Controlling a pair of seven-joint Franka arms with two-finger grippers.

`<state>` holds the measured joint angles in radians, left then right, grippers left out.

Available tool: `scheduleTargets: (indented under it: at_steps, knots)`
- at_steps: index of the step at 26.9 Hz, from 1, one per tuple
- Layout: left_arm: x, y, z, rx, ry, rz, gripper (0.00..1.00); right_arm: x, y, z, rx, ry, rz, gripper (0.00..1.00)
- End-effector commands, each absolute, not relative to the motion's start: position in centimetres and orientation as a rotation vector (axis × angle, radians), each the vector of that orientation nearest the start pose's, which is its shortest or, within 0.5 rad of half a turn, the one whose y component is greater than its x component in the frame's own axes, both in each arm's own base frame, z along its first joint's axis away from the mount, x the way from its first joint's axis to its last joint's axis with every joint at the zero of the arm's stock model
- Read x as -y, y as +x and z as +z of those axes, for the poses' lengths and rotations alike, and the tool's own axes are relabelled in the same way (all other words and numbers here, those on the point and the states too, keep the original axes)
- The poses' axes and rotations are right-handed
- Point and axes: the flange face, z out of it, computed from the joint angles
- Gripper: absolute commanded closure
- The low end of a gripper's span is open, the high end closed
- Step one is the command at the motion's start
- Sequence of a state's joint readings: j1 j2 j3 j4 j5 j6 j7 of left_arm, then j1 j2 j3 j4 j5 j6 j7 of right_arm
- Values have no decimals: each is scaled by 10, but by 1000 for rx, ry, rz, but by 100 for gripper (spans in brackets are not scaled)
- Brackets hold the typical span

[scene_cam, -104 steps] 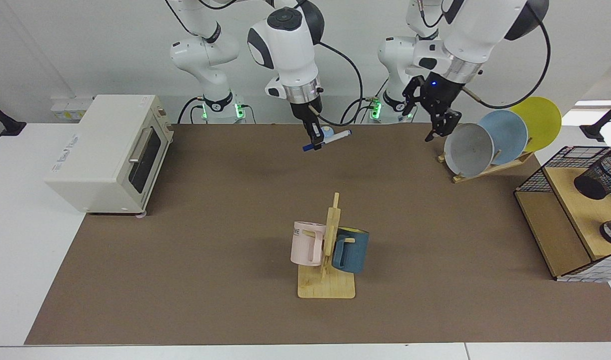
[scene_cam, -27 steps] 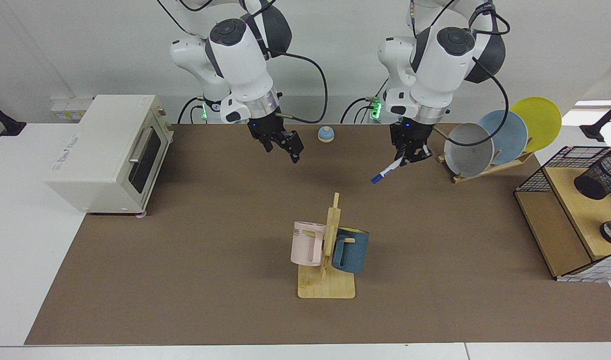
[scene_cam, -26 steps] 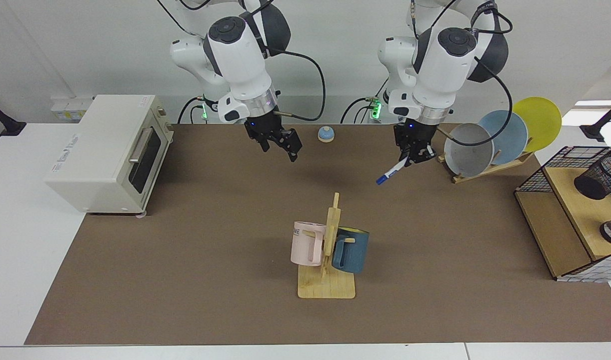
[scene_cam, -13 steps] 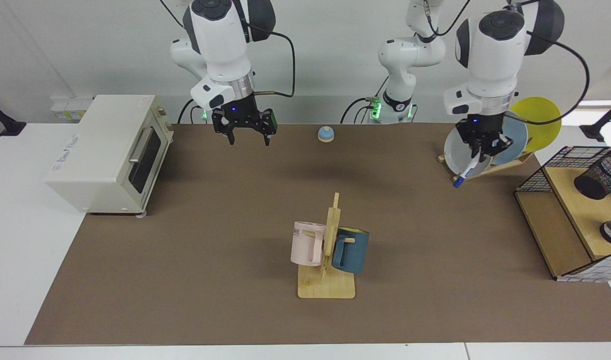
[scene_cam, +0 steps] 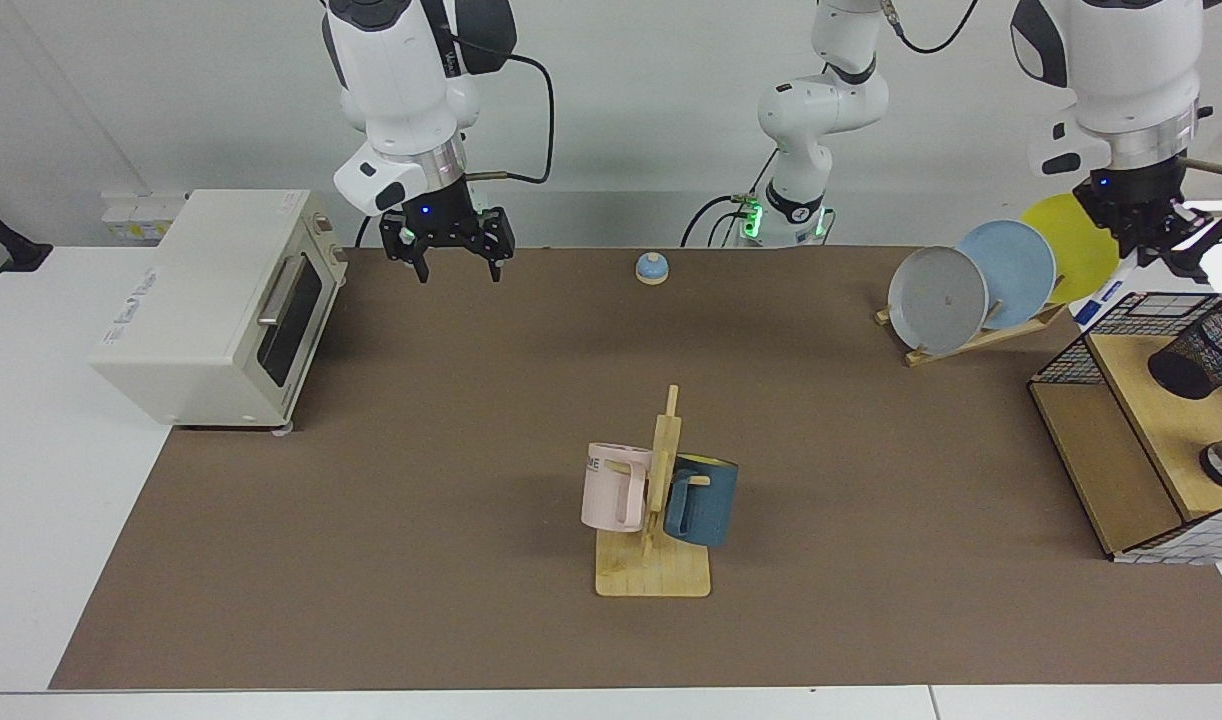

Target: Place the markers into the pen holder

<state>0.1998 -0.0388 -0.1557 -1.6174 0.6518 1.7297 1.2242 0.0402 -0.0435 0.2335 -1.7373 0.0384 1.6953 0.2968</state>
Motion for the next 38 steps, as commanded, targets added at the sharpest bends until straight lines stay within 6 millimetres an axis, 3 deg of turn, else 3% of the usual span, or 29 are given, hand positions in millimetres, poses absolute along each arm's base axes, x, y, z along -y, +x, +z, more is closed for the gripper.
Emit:
scheduleTargets:
  at_steps: [1, 6, 16, 20, 25, 29, 38]
  knots:
    - [-86, 561, 675, -1498, -1899, 484, 100, -138, 527, 590, 60, -3174, 20, 0]
    - [-112, 562, 676, -1518, -1854, 554, 100, -129, 532, 614, 63, -3207, 9, 0]
    - [-158, 579, 685, -1617, -1710, 612, 100, -122, 539, 615, 22, -3206, -21, 0]
    - [-175, 595, 673, -1650, -1603, 706, 100, -117, 538, 610, 2, -3191, -4, 0]
    - [-198, 602, 655, -1655, -1599, 741, 100, -117, 535, 604, -48, -3167, 44, 0]
    - [-204, 603, 653, -1679, -1574, 754, 100, -111, 537, 603, -146, -3121, 62, 0]
    - [-218, 603, 650, -1710, -1553, 781, 100, -116, 536, 601, -144, -3120, 58, 0]
